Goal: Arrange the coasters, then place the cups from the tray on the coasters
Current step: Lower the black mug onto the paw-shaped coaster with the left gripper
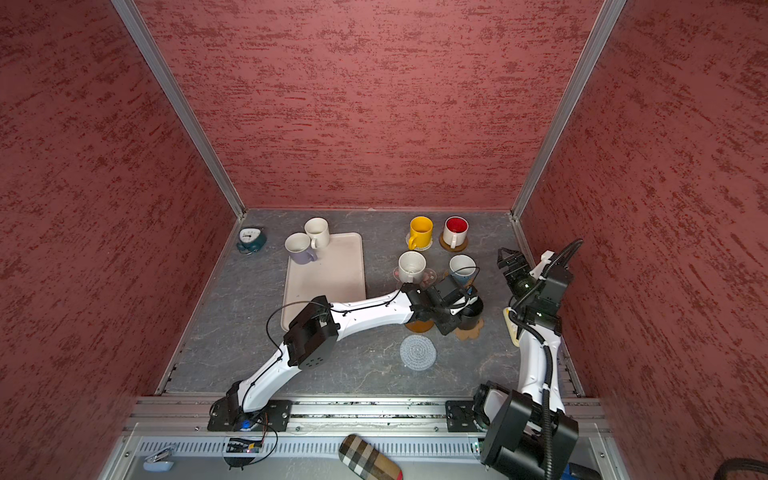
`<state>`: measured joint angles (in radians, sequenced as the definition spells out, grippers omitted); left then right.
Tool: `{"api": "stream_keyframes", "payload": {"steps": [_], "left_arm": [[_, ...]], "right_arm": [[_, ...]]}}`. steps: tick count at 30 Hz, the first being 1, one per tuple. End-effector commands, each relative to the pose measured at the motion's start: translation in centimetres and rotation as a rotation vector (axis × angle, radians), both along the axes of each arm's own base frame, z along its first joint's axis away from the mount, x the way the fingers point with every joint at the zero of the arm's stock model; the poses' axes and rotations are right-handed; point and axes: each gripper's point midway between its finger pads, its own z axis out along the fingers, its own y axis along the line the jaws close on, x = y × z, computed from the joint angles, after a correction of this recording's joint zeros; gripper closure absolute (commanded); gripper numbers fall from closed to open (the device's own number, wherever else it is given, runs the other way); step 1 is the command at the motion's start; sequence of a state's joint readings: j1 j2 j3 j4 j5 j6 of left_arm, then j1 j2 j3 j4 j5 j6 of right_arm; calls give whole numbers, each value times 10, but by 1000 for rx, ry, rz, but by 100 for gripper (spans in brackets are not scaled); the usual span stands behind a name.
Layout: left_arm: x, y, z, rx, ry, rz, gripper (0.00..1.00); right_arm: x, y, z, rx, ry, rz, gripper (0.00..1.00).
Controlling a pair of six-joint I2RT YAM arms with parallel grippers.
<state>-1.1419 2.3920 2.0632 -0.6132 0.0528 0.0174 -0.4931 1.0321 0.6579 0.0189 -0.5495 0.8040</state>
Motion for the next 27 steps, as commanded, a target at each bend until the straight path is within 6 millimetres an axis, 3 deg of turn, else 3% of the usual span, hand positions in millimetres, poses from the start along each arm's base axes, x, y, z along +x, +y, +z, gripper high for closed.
{"api": "stream_keyframes", "payload": {"steps": [1,7,15,21,23,27], "left_arm": [[6,-18,23,-78,-52,-10,73],[8,-18,28,-79,-68,-2,40],[15,-13,57,-106,-136,29,19],[22,8,112,-186,-166,84,5],[28,23,133,-224,-175,127,0],[39,66,165,-280,-184,236,0]], "right_arm": [[-1,1,12,-28,-47,8,1],[-1,1,12,-30,-48,8,1],[-2,1,14,-37,-48,11,1],[3,4,16,-60,-27,43,1],[5,8,19,-88,-18,61,1],[10,30,28,-160,-16,108,3]]}}
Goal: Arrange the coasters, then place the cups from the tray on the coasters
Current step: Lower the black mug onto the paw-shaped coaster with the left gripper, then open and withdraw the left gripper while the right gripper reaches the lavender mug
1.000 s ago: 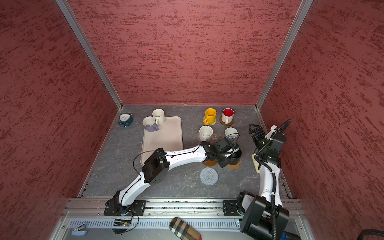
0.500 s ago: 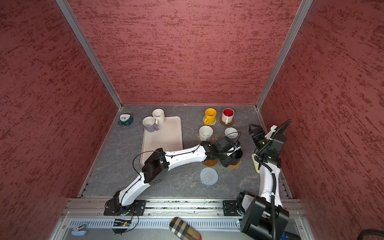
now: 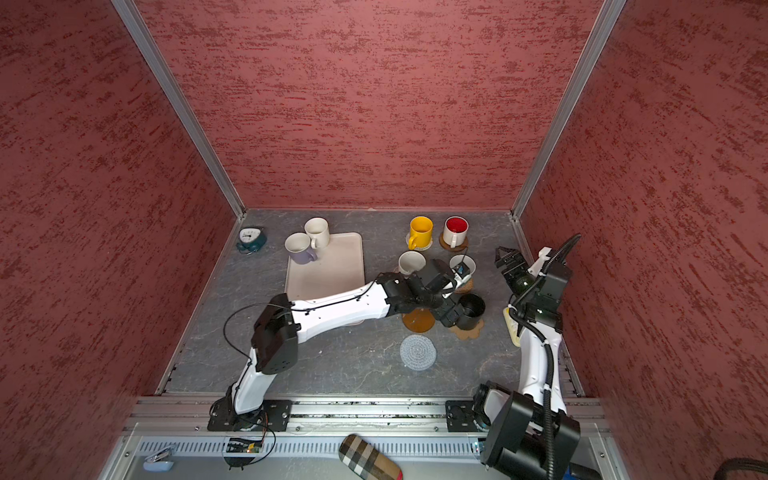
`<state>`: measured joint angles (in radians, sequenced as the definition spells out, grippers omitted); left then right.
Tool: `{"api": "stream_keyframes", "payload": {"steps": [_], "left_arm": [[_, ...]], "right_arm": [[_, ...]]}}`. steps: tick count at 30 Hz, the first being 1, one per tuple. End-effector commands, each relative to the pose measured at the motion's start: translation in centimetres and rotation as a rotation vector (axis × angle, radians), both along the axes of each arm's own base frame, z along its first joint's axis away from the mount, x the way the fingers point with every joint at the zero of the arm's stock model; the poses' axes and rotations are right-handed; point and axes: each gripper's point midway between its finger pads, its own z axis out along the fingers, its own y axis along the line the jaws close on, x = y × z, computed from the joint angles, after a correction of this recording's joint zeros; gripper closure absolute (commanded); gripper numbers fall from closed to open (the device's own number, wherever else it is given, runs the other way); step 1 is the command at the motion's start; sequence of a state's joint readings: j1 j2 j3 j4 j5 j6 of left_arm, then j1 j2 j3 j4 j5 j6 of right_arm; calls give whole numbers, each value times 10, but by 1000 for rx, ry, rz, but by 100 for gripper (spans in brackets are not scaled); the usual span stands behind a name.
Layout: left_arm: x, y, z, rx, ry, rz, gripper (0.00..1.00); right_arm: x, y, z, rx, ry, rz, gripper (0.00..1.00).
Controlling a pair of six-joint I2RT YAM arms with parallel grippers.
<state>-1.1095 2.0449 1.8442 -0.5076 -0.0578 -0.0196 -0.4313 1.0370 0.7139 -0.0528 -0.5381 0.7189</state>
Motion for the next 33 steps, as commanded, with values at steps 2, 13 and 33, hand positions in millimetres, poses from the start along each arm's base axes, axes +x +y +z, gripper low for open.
{"api": "stream_keyframes", "payload": {"steps": [2,13,33], "left_arm": [[22,51,54,-139,-16,159,0],[44,243,63,-247,104,636,0],[17,426,21,-418,303,1078,0]], "right_arm": [[10,29,22,-125,-24,74,3],[52,143,28,-299,-8,351,10],[128,404,-37,-540,-53,904,10]]}}
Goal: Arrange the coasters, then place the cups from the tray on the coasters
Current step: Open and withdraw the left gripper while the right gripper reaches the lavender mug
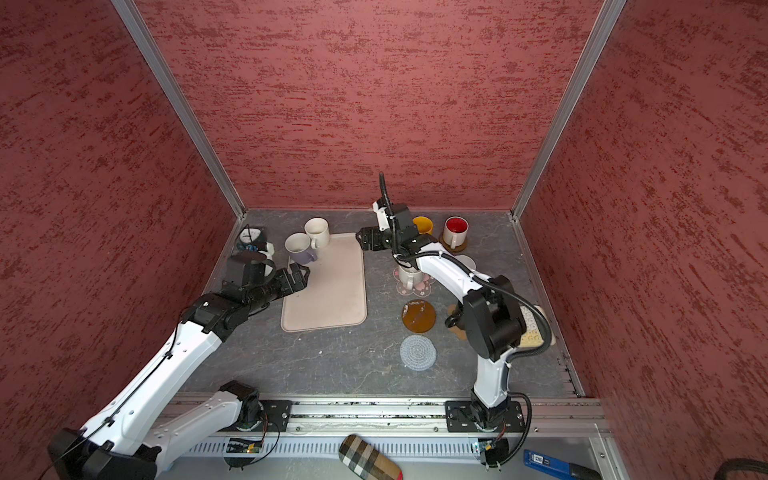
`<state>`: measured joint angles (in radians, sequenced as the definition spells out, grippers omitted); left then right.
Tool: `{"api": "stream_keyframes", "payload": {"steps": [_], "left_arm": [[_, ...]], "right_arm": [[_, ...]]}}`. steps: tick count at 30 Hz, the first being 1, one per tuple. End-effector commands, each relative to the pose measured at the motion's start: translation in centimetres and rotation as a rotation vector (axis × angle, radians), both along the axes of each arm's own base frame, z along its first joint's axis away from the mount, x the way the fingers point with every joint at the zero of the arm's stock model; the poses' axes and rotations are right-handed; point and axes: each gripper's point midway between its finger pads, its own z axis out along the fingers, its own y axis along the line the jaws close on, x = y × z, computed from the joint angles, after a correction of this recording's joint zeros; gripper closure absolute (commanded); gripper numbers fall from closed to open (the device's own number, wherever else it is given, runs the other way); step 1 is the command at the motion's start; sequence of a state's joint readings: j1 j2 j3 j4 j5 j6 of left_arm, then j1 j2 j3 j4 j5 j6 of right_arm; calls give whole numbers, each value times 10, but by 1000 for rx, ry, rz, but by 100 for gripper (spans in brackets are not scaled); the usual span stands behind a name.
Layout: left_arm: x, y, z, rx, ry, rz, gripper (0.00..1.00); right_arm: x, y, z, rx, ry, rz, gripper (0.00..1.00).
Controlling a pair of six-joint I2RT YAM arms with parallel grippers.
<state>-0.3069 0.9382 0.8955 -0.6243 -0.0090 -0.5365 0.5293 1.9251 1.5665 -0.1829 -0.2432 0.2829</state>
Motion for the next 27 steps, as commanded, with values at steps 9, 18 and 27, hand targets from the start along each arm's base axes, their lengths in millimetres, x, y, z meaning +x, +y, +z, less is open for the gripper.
{"api": "stream_keyframes", "payload": {"steps": [9,18,27], "left_arm": [[-7,26,-21,-103,51,70,0],[-19,37,-23,-118,16,121,0],[-35,41,-7,-106,-10,105,0]], "right_arm": [[24,93,-44,40,-19,237,11],[22,143,-81,51,-4,370,19],[3,177,-94,74,-7,436,24]]}}
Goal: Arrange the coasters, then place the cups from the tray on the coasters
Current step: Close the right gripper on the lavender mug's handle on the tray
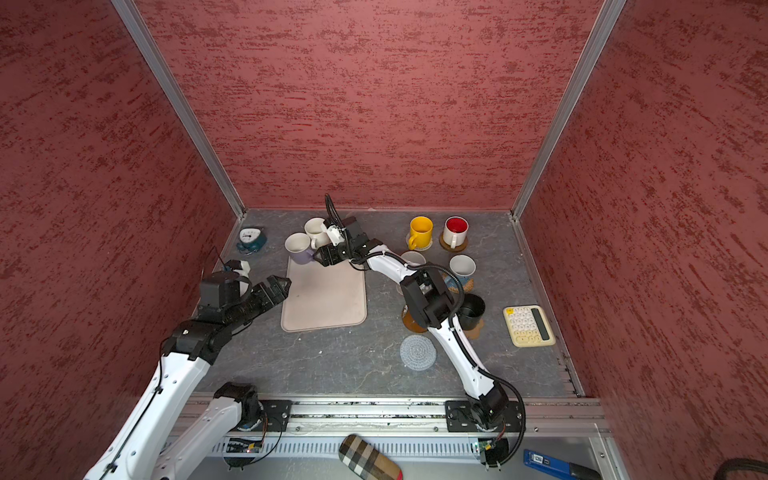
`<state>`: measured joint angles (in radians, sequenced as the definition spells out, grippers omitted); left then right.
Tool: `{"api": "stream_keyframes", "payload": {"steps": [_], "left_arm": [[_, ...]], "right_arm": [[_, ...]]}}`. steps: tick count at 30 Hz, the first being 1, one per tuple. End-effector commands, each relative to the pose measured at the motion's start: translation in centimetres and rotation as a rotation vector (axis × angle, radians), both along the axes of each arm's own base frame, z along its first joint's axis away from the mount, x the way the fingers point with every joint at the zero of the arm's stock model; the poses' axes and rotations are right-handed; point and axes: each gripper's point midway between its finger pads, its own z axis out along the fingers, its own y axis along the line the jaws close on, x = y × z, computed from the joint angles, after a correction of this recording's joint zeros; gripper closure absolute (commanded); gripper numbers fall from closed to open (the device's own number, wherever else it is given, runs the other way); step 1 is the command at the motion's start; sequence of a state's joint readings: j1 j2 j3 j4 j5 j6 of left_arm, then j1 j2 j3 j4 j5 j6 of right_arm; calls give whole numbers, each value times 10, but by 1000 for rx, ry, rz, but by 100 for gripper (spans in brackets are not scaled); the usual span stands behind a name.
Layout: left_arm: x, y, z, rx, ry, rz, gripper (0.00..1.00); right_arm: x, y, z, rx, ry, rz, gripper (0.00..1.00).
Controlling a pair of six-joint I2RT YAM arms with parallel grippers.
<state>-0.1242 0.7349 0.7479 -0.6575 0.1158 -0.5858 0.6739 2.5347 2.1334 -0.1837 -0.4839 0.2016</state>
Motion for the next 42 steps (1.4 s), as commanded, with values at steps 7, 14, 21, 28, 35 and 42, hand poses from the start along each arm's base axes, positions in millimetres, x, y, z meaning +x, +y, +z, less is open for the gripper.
{"api": "stream_keyframes", "payload": {"steps": [7,14,21,28,35,42], "left_arm": [[-5,2,14,1,-30,-15,0],[-5,0,13,-7,-27,-22,0],[-5,1,14,-7,-31,-20,0],[-4,0,15,-11,-36,-24,0],[-4,0,11,-10,-26,-22,0],[-4,1,11,-10,-26,-21,0]], "right_arm": [[-16,32,7,38,-52,61,24],[-13,41,5,49,-54,64,25],[-12,50,5,33,-81,40,30],[-8,56,-8,-7,-92,-30,42],[-7,62,-14,-10,-115,-67,51],[7,56,-11,-21,-146,-153,64]]}}
